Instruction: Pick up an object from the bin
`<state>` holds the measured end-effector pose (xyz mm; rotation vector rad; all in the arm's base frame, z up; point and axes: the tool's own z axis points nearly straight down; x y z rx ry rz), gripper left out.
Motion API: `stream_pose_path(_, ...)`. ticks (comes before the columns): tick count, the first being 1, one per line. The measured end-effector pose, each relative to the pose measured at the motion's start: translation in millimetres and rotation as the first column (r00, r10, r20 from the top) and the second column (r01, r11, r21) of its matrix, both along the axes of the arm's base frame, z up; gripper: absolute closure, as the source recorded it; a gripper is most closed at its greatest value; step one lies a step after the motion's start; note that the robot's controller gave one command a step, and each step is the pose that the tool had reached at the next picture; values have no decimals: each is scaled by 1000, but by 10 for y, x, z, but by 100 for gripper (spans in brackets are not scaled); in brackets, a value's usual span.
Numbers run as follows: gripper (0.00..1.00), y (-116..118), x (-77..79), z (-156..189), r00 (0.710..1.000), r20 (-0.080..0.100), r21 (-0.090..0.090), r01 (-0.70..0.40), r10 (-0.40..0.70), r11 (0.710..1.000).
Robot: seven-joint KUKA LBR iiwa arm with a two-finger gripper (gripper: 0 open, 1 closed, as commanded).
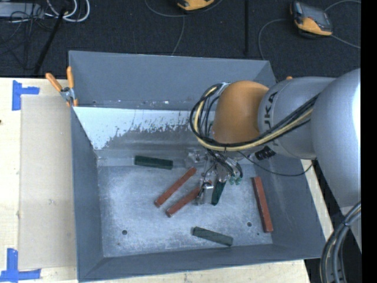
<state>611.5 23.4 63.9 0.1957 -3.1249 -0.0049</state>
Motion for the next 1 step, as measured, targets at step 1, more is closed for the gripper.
stream_pose_path(1, 100, -29, 25, 45, 1000, 8, -2, 3, -3, 1000)
